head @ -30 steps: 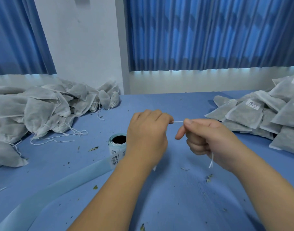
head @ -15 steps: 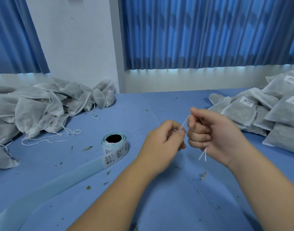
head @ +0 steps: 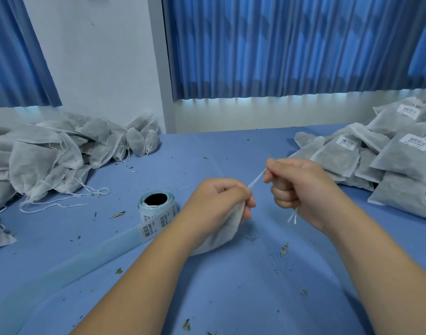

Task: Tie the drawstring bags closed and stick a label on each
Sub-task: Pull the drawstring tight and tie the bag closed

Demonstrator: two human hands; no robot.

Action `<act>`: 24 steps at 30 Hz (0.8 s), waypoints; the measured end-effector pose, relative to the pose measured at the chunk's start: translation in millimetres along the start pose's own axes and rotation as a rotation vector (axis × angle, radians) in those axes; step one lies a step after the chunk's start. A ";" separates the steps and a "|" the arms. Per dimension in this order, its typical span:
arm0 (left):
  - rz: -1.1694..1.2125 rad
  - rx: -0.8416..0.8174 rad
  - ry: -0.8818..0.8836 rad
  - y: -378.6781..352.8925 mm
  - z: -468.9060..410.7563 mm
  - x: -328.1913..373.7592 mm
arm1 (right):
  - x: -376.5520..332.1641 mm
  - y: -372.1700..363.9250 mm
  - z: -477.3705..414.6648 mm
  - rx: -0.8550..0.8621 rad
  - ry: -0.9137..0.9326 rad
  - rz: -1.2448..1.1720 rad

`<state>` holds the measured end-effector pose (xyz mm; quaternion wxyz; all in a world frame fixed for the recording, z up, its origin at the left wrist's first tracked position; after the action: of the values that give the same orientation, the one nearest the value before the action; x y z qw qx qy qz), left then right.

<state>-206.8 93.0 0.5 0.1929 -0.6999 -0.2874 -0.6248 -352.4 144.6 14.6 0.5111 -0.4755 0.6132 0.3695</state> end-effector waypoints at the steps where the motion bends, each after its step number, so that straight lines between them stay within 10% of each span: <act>1: 0.029 0.010 -0.011 3.8 0.3 0.7 | 0.2 0.6 0.3 0.003 0.010 0.081; 9: 0.198 0.119 -0.098 18.3 1.0 8.6 | -1.2 -16.6 3.1 0.054 0.126 0.532; 15: -0.149 0.398 -0.124 27.6 6.2 12.4 | -8.0 -37.3 15.0 -0.201 0.120 0.593; 24: -0.353 -0.071 0.052 -5.1 7.9 2.4 | -16.7 -15.3 8.4 -0.053 0.115 0.278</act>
<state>-203.9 102.3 1.3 0.0630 -0.6286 -0.3784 -0.6765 -334.9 151.8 29.7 0.4065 -0.4198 0.6914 0.4248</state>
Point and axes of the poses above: each hand's wrist, its own z-axis away from the middle knuckle, its own y-axis out of the back of the hand, x = y × z, the point moved 5 cm from there along -z, towards the middle knuckle, and after that the axes turned 4 degrees about -x, right-handed, at the moved point
